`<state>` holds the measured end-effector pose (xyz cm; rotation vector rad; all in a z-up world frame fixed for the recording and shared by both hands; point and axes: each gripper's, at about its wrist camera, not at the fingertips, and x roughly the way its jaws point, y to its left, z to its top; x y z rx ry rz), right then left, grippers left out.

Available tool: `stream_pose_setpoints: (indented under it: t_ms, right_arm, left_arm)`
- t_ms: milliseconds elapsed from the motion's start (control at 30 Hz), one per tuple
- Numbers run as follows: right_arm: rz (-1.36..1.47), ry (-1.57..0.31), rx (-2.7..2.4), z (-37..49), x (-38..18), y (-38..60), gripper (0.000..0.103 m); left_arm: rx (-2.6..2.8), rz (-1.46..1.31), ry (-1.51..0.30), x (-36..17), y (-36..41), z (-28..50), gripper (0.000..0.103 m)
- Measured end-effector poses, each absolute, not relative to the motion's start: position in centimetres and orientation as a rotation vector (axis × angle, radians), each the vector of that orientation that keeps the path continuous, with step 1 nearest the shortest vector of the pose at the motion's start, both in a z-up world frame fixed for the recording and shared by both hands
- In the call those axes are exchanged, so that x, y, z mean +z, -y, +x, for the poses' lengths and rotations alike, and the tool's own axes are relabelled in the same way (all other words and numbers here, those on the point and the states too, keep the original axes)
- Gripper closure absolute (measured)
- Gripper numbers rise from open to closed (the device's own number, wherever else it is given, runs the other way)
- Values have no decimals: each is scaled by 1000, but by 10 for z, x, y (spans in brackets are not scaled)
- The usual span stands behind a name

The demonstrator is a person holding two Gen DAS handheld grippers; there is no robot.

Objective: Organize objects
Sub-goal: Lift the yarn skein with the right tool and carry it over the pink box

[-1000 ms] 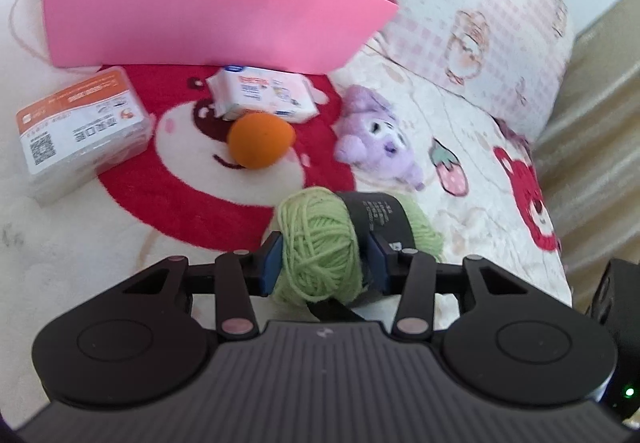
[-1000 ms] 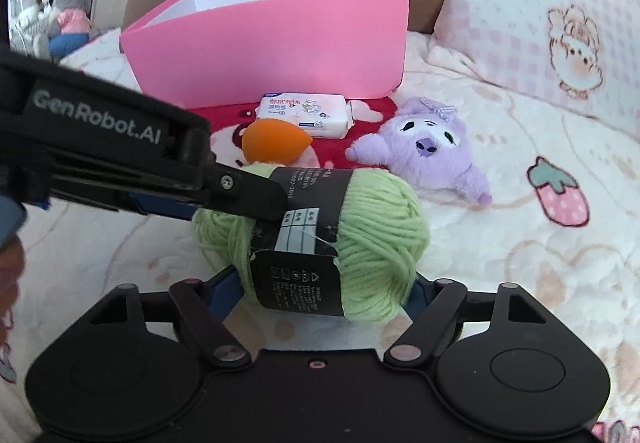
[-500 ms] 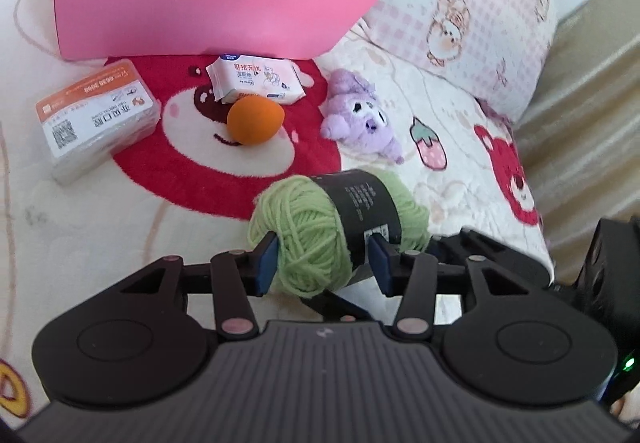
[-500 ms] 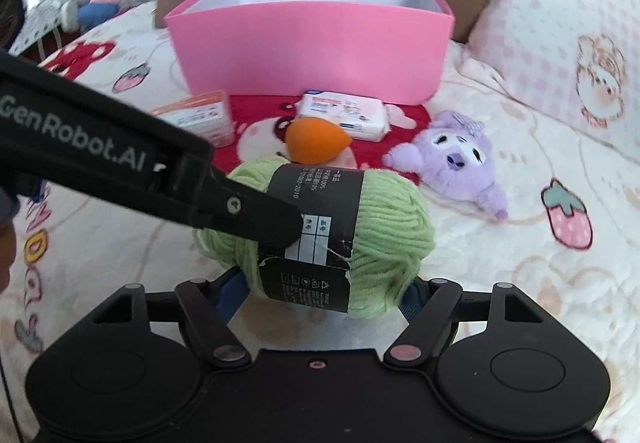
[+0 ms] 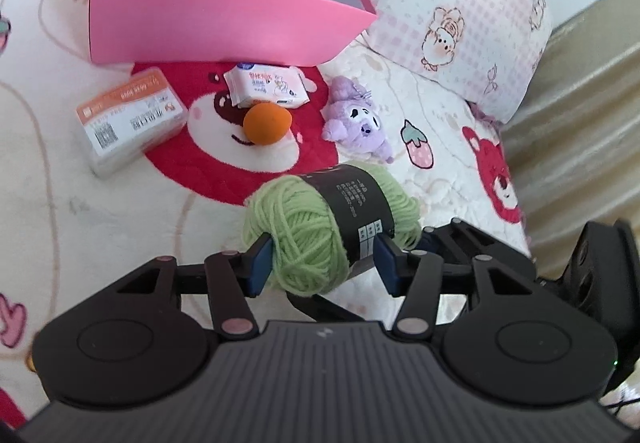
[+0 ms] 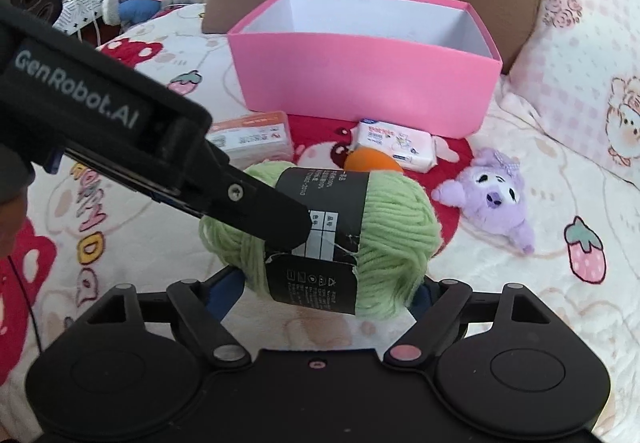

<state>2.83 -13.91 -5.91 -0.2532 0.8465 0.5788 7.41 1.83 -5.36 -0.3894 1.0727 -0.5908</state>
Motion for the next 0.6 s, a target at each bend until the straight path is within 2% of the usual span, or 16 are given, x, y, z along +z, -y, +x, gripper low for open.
stream_pose_setpoints:
  t_ms: [600]
  right_arm:
    - [-243,-781,580,15,-18,127,11]
  left_arm:
    - [-567,-404,-1036,-11,-33,63,49]
